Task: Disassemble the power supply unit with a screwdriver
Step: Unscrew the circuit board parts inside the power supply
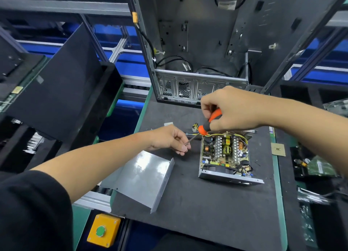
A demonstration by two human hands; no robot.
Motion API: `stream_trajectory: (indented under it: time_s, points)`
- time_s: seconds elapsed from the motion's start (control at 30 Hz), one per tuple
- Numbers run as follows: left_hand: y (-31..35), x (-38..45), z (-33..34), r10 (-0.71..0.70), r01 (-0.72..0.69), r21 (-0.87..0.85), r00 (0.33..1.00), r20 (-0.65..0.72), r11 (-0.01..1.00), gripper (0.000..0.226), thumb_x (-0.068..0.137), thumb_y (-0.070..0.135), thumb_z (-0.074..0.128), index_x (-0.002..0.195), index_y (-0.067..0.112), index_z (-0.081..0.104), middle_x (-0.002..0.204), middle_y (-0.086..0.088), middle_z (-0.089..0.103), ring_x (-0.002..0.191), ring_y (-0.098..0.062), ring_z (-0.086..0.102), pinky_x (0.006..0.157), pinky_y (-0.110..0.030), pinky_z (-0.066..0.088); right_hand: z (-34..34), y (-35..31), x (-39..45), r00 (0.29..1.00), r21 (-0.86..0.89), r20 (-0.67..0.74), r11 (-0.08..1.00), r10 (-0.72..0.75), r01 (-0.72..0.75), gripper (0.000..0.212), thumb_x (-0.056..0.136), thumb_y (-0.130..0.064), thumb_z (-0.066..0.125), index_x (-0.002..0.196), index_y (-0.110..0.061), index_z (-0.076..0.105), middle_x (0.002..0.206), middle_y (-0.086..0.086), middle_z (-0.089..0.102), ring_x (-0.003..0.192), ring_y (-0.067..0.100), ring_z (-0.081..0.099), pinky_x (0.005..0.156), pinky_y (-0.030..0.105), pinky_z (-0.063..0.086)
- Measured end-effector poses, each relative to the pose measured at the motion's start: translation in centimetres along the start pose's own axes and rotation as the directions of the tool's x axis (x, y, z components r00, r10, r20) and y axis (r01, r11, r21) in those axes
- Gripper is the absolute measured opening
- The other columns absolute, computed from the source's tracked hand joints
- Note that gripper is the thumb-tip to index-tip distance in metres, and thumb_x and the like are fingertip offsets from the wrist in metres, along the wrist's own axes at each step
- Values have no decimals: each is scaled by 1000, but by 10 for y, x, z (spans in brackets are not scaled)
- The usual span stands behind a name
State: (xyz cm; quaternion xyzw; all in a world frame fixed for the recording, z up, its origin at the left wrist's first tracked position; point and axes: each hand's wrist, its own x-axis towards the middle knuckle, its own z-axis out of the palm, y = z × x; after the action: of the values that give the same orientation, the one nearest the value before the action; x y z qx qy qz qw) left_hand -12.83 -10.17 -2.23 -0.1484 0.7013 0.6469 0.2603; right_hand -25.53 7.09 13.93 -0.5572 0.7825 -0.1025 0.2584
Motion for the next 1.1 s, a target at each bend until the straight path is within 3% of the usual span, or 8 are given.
stream_trajectory:
  time_s: [0.1,0.2,0.33,0.57,0.73,0.83,0.97,1.1]
  points:
    - [15,-11,-24,33,-26,61,993,-110,998,14,81,-8,67,84,5,69,73,-4,71,65,-13,67,69,-20,53,1,5,11,997,-41,71,999,38,-35,26,69,-41,66,80,-23,51,70,-7,55,60,9,46,53,28,33]
    - [35,-24,-48,78,-65,77,981,-179,995,7,81,-6,67,85,0,69,75,-13,68,66,-14,63,70,-20,51,4,7,26,989,-73,128,995,75,-66,27,80,-28,70,91,-22,47,80,2,58,71,23,56,59,35,40]
    - [52,-36,-81,116,-98,77,954,-275,992,12,79,-6,69,83,5,70,73,-5,68,69,-13,65,70,-20,53,2,-3,49,979,-112,165,989,119,-101,33,83,-30,63,103,-5,58,89,19,69,68,29,62,50,30,39]
    - [15,-30,-101,139,127,330,725,-674,935,18,77,-5,71,73,12,65,63,-3,62,62,-14,62,77,-33,55,0,-6,66,968,-154,141,970,208,-186,35,87,-30,53,91,2,66,83,21,71,62,29,62,47,25,36]
    - [-2,-24,-100,183,254,547,763,-620,798,23,76,5,76,65,21,65,65,6,64,63,-10,59,62,-14,41,0,5,66,963,-73,148,974,224,-215,24,86,-28,55,86,-5,55,73,18,65,54,28,58,48,23,40]
    - [-7,-17,-98,180,286,644,810,-558,710,10,84,5,68,84,14,74,77,6,63,75,-13,61,69,-18,42,-1,8,66,965,-85,127,972,228,-219,24,86,-30,54,83,-6,55,76,16,65,55,28,57,48,24,38]
    - [-8,-5,-92,210,255,795,879,-428,550,18,88,5,62,101,10,74,103,-1,63,95,-19,61,84,-27,47,-2,13,65,963,-86,127,970,236,-226,22,86,-29,54,83,-7,54,74,12,61,53,26,56,45,21,37]
    - [-12,2,-87,194,247,827,901,-387,505,17,81,-1,65,93,9,72,95,-3,67,83,-16,61,71,-19,43,2,15,64,962,-105,139,969,235,-222,23,86,-30,53,82,-8,55,70,12,62,51,25,56,43,20,35]
